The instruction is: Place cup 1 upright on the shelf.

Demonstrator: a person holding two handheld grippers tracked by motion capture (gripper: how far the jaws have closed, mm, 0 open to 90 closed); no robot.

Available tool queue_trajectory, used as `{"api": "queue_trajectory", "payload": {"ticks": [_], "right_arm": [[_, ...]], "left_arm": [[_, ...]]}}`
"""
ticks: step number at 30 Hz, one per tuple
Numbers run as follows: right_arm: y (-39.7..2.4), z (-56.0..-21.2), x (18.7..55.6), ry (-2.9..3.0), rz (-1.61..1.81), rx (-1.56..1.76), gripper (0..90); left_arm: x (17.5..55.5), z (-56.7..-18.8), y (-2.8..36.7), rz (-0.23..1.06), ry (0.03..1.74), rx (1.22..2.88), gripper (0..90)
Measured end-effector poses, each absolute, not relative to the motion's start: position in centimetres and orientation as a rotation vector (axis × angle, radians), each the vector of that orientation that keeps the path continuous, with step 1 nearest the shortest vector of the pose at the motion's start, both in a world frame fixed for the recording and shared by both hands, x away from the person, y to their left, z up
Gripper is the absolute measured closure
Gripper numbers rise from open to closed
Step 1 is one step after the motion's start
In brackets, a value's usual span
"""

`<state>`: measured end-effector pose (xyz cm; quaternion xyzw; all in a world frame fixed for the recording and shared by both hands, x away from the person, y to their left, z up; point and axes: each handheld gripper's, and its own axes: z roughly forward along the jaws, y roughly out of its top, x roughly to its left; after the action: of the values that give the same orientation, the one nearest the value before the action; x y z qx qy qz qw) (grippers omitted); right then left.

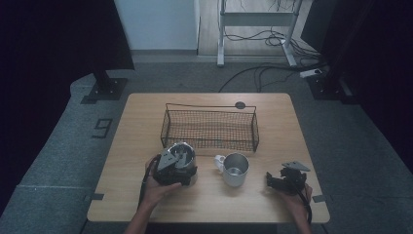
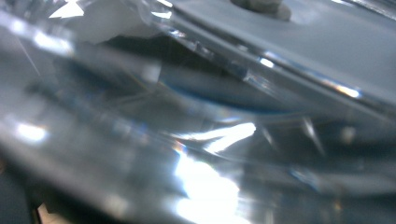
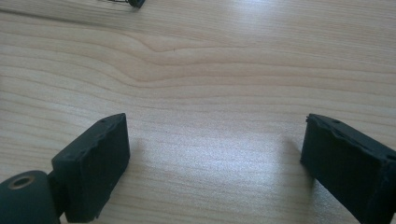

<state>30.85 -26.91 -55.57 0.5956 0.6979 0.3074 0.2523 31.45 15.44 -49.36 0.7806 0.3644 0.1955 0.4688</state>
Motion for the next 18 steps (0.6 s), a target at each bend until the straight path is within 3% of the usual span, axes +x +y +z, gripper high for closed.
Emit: {"api": "queue_trajectory", "payload": {"ticks": [18], "right_arm": [[-27.0, -55.6, 30.9, 1.892, 0.836, 1.624, 8.2]], "left_arm": [[30.8, -47.7, 16.2, 0.474, 0.900, 1.865, 3.5]]}}
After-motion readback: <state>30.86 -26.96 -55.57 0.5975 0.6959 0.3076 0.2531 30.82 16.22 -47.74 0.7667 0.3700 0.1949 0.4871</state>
